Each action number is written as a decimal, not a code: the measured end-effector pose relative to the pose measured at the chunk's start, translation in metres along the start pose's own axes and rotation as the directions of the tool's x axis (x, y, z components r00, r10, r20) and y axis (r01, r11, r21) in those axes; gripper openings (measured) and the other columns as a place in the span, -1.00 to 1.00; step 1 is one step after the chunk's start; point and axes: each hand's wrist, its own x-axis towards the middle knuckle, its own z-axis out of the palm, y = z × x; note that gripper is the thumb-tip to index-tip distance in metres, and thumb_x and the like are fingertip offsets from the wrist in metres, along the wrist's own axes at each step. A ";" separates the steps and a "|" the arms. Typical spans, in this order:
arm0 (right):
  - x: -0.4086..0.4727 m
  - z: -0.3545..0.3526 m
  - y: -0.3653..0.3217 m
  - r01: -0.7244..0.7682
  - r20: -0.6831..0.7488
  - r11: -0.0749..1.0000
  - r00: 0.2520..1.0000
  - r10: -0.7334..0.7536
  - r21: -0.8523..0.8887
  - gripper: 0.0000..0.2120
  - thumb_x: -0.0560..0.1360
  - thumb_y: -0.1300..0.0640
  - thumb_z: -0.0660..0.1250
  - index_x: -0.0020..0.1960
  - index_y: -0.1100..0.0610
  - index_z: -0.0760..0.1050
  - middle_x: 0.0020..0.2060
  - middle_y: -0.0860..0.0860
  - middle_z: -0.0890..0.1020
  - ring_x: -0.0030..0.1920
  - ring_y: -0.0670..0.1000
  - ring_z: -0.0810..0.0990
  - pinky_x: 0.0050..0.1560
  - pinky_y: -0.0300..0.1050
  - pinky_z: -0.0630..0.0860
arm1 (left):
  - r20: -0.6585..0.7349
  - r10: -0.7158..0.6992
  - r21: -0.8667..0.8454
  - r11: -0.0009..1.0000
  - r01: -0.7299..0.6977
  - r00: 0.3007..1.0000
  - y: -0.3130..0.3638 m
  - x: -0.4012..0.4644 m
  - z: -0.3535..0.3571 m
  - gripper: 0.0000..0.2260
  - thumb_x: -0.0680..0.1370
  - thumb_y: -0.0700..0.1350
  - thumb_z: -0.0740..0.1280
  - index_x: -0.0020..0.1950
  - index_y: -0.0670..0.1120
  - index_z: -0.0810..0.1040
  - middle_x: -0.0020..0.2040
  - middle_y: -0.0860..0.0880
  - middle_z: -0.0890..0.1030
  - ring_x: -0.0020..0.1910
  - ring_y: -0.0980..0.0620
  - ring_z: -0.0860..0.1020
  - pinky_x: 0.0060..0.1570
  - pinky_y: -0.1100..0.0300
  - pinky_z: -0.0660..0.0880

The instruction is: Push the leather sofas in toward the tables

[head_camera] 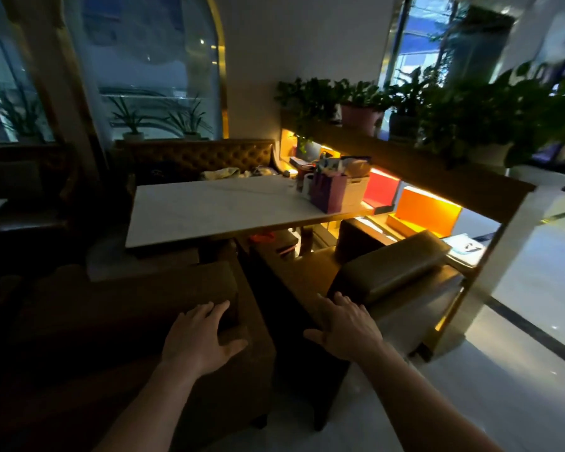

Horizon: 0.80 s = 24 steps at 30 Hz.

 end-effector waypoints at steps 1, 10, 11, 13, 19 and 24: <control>-0.005 -0.006 0.024 -0.018 -0.001 1.000 1.000 0.018 0.009 -0.18 0.47 -0.40 0.25 0.59 -0.17 -0.01 0.58 0.12 0.12 0.56 0.18 0.13 0.53 0.22 0.13 | 0.000 0.016 -0.008 1.000 -0.016 1.000 0.024 0.003 0.004 -0.17 0.44 0.45 0.23 0.59 0.17 0.01 0.60 0.02 0.09 0.55 -0.06 0.09 0.50 -0.10 0.11; -0.035 -0.031 0.192 -0.158 -0.029 0.987 0.987 0.158 0.012 -0.15 0.45 -0.39 0.29 0.60 -0.11 0.05 0.57 0.11 0.19 0.56 0.15 0.16 0.50 0.19 0.17 | 0.065 0.156 -0.003 0.988 -0.156 0.986 0.203 0.038 0.052 -0.17 0.45 0.43 0.25 0.59 0.15 0.01 0.60 0.00 0.10 0.55 -0.08 0.09 0.49 -0.10 0.14; -0.034 -0.030 0.206 -0.170 -0.032 0.985 0.985 0.171 0.012 -0.14 0.45 -0.40 0.28 0.60 -0.11 0.04 0.57 0.12 0.18 0.56 0.15 0.14 0.51 0.20 0.17 | 0.074 0.171 0.007 0.985 -0.172 0.982 0.219 0.044 0.056 -0.17 0.45 0.43 0.25 0.59 0.14 0.01 0.60 -0.01 0.10 0.55 -0.08 0.09 0.49 -0.11 0.14; -0.029 -0.028 0.231 -0.194 -0.028 0.981 0.981 0.194 0.000 -0.12 0.44 -0.42 0.28 0.60 -0.10 0.03 0.58 0.14 0.16 0.57 0.17 0.13 0.52 0.19 0.18 | 0.093 0.201 0.005 0.979 -0.202 0.975 0.246 0.059 0.066 -0.17 0.45 0.42 0.25 0.59 0.14 0.01 0.60 -0.02 0.11 0.55 -0.08 0.10 0.49 -0.11 0.14; 0.011 -0.014 0.304 -0.256 -0.007 0.967 0.967 0.256 -0.014 -0.11 0.43 -0.44 0.27 0.60 -0.13 0.00 0.57 0.17 0.17 0.54 0.21 0.19 0.47 0.22 0.26 | 0.124 0.249 -0.019 0.969 -0.248 0.961 0.310 0.124 0.112 -0.16 0.43 0.44 0.26 0.59 0.15 0.02 0.59 -0.01 0.13 0.55 -0.06 0.10 0.50 -0.12 0.12; 0.067 -0.007 0.370 -0.297 0.046 0.955 0.954 0.298 -0.031 -0.13 0.44 -0.44 0.24 0.60 -0.14 -0.01 0.55 0.13 0.21 0.52 0.20 0.22 0.45 0.20 0.29 | 0.174 0.286 -0.075 0.958 -0.277 0.942 0.365 0.206 0.147 -0.15 0.43 0.44 0.26 0.59 0.15 0.02 0.59 -0.01 0.13 0.56 -0.06 0.09 0.52 -0.11 0.03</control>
